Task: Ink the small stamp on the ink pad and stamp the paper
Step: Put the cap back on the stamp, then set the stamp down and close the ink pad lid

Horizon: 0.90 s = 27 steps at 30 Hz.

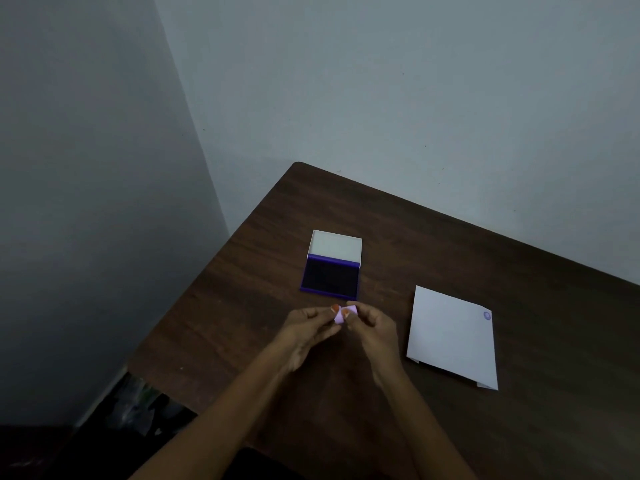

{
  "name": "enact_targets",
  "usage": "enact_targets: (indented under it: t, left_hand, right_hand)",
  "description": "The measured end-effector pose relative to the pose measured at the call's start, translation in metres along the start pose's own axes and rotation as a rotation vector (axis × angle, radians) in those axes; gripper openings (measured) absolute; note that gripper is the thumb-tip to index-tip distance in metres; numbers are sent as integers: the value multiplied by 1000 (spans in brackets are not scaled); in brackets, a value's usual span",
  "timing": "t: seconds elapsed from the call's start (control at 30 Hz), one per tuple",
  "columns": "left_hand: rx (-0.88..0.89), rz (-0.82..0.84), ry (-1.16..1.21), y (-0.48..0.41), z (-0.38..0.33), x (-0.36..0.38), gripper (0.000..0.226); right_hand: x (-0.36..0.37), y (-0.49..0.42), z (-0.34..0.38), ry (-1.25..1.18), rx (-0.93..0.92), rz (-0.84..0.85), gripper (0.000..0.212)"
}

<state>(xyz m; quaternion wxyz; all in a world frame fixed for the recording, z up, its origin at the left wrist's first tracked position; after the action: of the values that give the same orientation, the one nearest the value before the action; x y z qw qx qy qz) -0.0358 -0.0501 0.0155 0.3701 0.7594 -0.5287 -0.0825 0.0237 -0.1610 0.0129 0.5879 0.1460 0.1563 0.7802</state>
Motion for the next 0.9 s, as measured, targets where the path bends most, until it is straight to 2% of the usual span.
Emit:
enact_targets:
  t: [0.1,0.23,0.3,0.5,0.63,0.7,0.9]
  left_hand:
    - [26,-58,-21,2,3,-3,19]
    - [24,-62,-38,-2,7,-7,25]
    - [13,-103,-89,-8,8,-13,34]
    - [51,-388,-97,-19,-1,-48,21]
    - [79,-469,-99,-22,-9,-61,22]
    - [88,-489,-91,-25,-10,-66,21]
    - [115,-511,-78,-34,-11,-70,20]
  right_hand:
    - [-4,-2,-6,2,37,-41,9]
    - [-1,-4,-11,14,58,-9,13]
    - [2,-6,-7,51,18,-9,17]
    - [20,-25,6,381,-226,24,6]
    - [38,-33,2,691,-356,123,17]
    - [42,-35,-5,795,-363,152,25]
    - [43,-35,-15,826,-330,202,32]
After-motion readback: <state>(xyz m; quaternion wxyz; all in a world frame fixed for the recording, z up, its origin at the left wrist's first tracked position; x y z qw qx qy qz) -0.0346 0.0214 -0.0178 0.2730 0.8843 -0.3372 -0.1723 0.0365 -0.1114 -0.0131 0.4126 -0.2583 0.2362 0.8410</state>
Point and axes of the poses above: each hand's wrist, its own y-axis away from the middle knuckle, its own x-axis out of the palm, z = x × y, the point moved 8 cm from there along -y, towards the middle knuckle, and after that the axes turned 7 degrees about -y, right-handed, at the moved point
